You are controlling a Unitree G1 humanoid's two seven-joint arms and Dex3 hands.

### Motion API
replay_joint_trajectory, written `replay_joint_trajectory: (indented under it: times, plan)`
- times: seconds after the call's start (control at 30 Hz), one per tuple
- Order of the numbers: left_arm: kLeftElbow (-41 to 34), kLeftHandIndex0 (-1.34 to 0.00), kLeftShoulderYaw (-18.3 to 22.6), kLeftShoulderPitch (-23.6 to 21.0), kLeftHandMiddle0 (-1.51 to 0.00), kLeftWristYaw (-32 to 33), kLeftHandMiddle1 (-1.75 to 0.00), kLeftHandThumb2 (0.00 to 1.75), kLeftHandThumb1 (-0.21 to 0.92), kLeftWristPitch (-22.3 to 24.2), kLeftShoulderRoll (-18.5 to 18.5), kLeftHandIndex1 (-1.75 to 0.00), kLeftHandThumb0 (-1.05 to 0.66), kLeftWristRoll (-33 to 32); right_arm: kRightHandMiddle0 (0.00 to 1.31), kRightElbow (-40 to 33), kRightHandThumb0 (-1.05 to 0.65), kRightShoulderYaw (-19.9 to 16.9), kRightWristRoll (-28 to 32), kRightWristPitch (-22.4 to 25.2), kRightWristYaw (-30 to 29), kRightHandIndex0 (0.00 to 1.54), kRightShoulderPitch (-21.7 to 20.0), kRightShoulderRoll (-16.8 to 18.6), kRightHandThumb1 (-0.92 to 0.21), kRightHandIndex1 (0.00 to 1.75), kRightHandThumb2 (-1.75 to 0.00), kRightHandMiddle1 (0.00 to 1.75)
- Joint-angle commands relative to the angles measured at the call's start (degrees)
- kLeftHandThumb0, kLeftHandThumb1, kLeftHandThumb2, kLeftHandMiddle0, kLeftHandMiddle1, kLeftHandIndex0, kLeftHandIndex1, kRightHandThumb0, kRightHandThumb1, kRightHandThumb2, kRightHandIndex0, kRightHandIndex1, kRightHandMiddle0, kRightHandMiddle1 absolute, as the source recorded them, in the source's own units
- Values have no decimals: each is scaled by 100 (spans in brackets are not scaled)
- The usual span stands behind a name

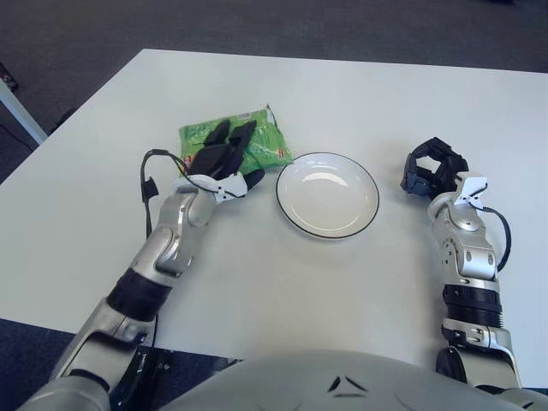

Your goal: Put the snack into the plate.

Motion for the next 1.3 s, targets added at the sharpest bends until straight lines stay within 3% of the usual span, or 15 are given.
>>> replay_joint_trajectory:
  times: [0.0,0.3,0.7,1.03,1.27]
  plan:
    - [-146,0,107,-132,-10,-115,-5,98,92,226,-14,-40,-105,295,65,254,-50,91,-5,131,74,127,274,155,-27,175,-137,175]
    - [372,0,95,-519,-9,313,-4,89,92,168,-164,-37,-105,778,66,452,-50,83,32,24,102,125,182,145,-26,175,-139,175]
    - [1355,0,-34,-1085,-1,1187,0,54,92,332,-458,-31,-104,1572,66,658,-50,99,5,-128,81,126,100,141,-25,175,-139,175]
    - [1753,0,-99,-1278,0,1406,0,37,92,215,-429,-10,-105,1825,66,657,-50,78,31,-118,50,126,91,159,-26,175,-138,175]
    - [1907,0,-147,-1407,0,1119,0,26,89,143,-317,-1,-104,1845,65,673,-50,68,39,-106,58,126,68,157,-27,175,-138,175]
